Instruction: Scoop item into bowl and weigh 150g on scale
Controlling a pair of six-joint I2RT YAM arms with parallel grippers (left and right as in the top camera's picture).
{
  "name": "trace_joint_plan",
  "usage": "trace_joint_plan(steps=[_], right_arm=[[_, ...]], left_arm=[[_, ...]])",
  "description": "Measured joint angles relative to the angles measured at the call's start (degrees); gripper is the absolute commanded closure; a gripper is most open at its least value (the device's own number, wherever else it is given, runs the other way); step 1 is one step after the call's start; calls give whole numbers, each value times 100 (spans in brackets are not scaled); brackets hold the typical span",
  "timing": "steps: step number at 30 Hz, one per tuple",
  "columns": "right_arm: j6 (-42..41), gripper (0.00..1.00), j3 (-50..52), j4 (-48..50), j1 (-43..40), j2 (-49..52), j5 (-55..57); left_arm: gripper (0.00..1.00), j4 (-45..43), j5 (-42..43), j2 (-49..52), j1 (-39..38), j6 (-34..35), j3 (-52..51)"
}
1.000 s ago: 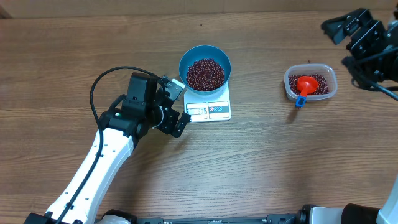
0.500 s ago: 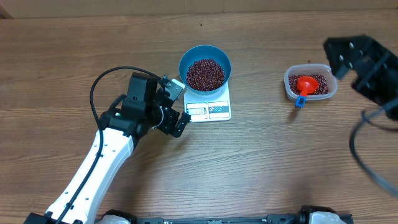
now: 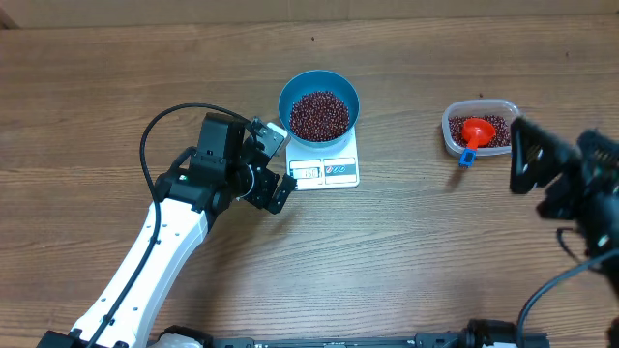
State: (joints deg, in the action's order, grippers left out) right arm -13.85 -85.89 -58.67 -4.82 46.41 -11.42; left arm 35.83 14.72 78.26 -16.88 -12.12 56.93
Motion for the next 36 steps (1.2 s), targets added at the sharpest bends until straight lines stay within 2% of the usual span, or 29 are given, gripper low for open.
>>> trace_joint_plan(steps=[6,14,28,36], right_arm=[[118,0,1547,1023,2,-1373,317],[857,0,3429,2380,168,-2583,601],[1108,0,6218,4583,566,-4122,1335],[1108,0,7051,5370,577,-4557,1338]], left_arm=[[1,0,0,0,0,0,0],[1,0,0,0,0,0,0],[0,0,0,0,0,0,0],[1,0,0,0,0,0,0]])
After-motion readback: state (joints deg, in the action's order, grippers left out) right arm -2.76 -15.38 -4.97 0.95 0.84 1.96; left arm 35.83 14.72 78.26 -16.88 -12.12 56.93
